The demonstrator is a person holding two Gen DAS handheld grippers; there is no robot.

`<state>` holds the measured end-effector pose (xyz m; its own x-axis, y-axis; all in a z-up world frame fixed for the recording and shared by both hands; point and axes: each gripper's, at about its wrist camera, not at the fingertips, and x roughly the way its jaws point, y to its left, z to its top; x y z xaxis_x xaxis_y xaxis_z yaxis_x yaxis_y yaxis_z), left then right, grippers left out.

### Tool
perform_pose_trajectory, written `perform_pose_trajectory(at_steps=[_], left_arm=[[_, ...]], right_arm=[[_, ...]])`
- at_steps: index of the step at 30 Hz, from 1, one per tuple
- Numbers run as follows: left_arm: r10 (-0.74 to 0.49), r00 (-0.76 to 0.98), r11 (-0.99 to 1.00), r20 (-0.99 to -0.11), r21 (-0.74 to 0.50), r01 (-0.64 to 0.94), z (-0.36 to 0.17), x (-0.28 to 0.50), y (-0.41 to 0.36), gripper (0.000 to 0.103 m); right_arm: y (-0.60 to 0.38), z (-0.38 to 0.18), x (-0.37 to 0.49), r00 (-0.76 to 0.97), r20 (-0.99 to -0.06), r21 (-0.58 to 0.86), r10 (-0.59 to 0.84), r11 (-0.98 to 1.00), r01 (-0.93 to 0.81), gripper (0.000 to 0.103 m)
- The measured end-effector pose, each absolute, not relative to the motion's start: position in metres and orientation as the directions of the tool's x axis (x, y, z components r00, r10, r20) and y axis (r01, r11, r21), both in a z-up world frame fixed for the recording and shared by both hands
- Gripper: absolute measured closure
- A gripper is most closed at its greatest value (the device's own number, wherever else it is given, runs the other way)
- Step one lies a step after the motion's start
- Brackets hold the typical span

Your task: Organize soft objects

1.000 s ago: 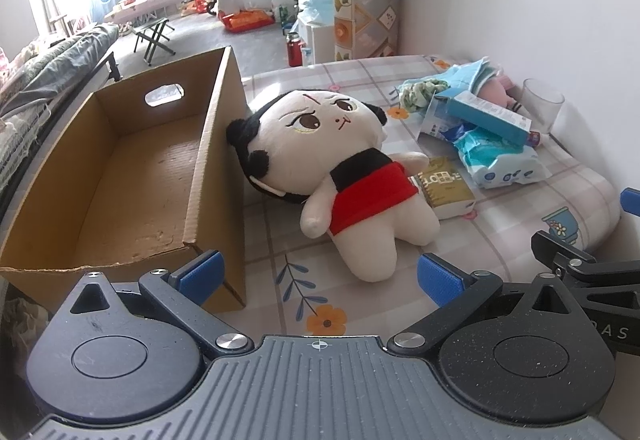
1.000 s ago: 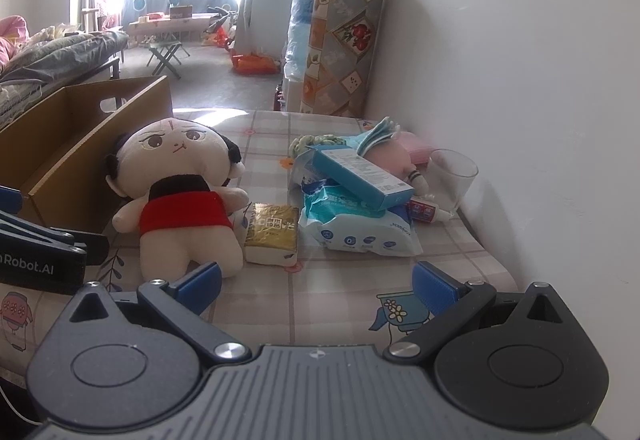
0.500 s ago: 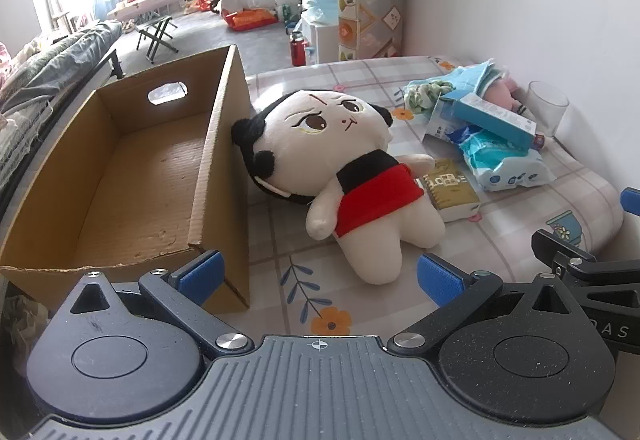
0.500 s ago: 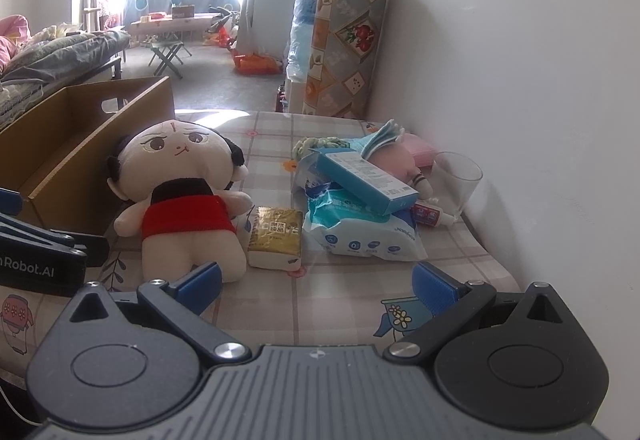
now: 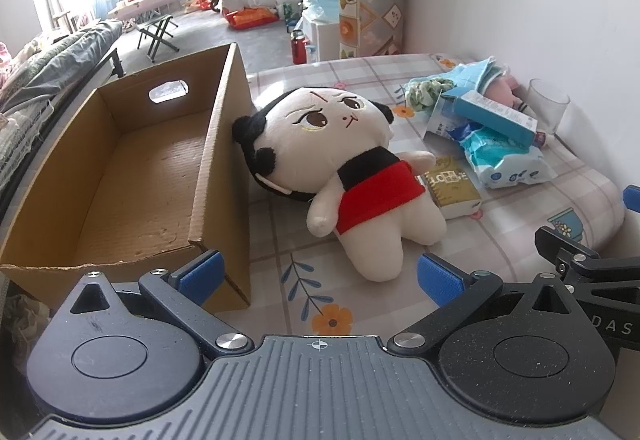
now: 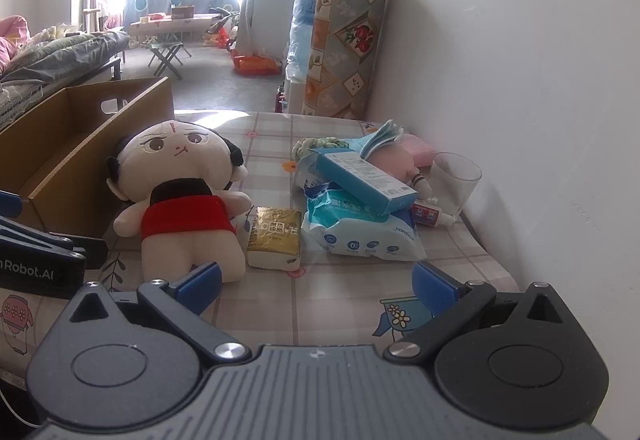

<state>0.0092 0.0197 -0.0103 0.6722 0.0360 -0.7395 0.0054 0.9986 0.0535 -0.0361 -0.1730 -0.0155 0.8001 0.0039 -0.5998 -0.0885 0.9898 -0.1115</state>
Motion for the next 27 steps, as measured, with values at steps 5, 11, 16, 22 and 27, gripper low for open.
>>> perform_pose_trajectory(at_steps=[5,11,16,22,27], left_arm=[[0.044,0.67,0.998,-0.741,0.06,0.001,-0.011,0.011,0.018,0.0],[0.06,0.67,0.997,-0.74,0.08,-0.002,-0.009,0.018,0.013,0.0],[0.077,0.669,0.994,-0.739,0.107,0.004,-0.008,0.028,0.005,0.0],[0.04,0.696,0.992,-0.717,0.112,0.059,-0.003,0.045,-0.013,0.0],[-0.05,0.709,0.987,-0.704,0.071,0.141,0.006,0.069,-0.032,0.0]], right_arm=[[-0.174,-0.016,-0.034,0.803,-0.596,-0.108,0.004,0.991,-0.085,0.0],[-0.183,-0.017,-0.031,0.809,-0.588,-0.095,0.006,0.993,-0.076,0.0],[-0.193,-0.019,-0.025,0.816,-0.578,-0.084,0.008,0.994,-0.069,0.0],[-0.219,-0.028,-0.011,0.825,-0.565,-0.042,0.02,0.998,-0.053,0.0],[-0.25,-0.04,-0.003,0.854,-0.518,0.024,0.055,0.998,-0.049,0.0]])
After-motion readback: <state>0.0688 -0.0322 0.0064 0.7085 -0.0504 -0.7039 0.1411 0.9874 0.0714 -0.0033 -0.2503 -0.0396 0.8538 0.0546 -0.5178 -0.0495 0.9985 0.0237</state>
